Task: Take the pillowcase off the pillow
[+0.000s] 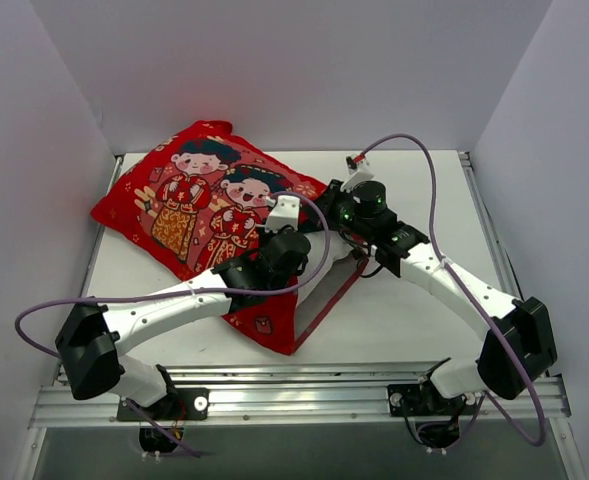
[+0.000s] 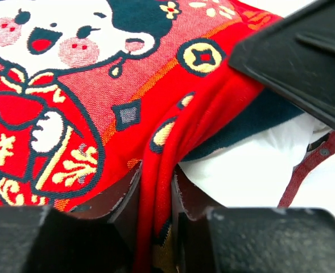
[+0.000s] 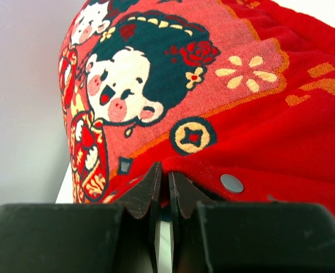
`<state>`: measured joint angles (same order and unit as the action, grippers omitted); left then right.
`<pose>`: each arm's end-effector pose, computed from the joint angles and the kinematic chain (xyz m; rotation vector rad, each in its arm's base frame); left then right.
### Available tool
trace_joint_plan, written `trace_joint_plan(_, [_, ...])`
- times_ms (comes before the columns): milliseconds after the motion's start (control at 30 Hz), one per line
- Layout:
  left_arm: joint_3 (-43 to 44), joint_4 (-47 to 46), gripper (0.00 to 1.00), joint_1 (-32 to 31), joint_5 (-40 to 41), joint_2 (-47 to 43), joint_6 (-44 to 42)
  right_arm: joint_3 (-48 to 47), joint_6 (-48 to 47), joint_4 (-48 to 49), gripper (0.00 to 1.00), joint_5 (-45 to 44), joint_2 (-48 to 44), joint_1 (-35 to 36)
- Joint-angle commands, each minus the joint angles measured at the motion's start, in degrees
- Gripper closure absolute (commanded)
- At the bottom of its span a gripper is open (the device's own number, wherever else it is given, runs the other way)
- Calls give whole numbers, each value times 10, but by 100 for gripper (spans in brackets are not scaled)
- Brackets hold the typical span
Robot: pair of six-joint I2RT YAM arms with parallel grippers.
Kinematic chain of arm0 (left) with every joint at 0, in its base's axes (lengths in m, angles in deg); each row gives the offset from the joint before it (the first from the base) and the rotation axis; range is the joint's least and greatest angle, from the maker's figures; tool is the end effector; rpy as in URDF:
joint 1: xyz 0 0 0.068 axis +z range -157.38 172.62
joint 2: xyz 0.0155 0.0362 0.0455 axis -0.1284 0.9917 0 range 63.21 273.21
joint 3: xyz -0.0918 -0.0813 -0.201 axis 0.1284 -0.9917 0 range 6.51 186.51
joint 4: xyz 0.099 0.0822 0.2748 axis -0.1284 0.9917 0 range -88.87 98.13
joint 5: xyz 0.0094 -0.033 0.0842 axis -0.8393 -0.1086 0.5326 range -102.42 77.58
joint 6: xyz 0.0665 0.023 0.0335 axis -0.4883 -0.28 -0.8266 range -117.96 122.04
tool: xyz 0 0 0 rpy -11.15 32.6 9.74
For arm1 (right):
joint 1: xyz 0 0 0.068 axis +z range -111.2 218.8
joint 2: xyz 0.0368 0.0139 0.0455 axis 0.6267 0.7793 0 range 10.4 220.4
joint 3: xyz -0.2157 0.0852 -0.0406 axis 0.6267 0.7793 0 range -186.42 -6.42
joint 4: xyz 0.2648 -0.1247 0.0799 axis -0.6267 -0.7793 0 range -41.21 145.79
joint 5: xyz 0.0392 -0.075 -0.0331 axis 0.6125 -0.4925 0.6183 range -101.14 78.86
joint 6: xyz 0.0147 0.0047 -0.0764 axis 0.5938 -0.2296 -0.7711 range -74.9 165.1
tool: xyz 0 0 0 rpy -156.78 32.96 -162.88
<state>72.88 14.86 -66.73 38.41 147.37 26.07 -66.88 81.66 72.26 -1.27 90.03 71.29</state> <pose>0.2431 -0.3092 0.2456 0.0922 1.9054 -0.0321 0.3413 0.2308 0.2900 -0.0804 1.7238 1.0522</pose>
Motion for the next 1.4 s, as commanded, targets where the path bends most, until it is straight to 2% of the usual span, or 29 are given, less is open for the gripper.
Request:
trace_joint_plan(0, [-11,75,71,22,29,-44,-5,-24,-13,17,100,-32,-26,-10])
trace_joint_plan(100, [-7,87,71,31,8,-72,-45,-13,-4,10,100,-31,-31,-26])
trace_joint_plan(200, [2,104,71,41,-47,-90,-83,-1,1,7,100,-22,-37,-45])
trace_joint_plan(267, [11,108,76,42,-72,-92,-97,3,-2,-3,98,-15,-44,-45])
trace_joint_plan(300, [16,112,80,42,-97,-88,-100,10,0,-8,87,-10,-47,-45])
trace_joint_plan(367, [31,123,83,42,-118,-79,-101,24,10,-14,73,11,-68,-40])
trace_joint_plan(400, [34,126,84,42,-135,-68,-101,34,15,-14,60,16,-78,-38])
trace_joint_plan(467, [42,136,86,41,-148,-59,-98,78,38,-13,50,21,-117,-32])
trace_joint_plan(500, [43,138,87,41,-152,-52,-96,98,47,-7,37,23,-133,-28])
trace_joint_plan(567, [45,143,90,39,-162,-50,-92,161,75,12,25,33,-176,-23])
trace_joint_plan(600, [46,144,91,38,-165,-49,-89,180,83,15,16,38,-190,-16])
trace_joint_plan(700, [51,142,91,35,-188,-49,-85,231,98,17,2,57,-224,0])
trace_joint_plan(900, [68,148,91,28,-198,-30,-88,306,147,58,0,66,-243,25])
trace_joint_plan(1367, [84,157,92,27,-210,-27,-78,330,189,187,0,87,-116,59])
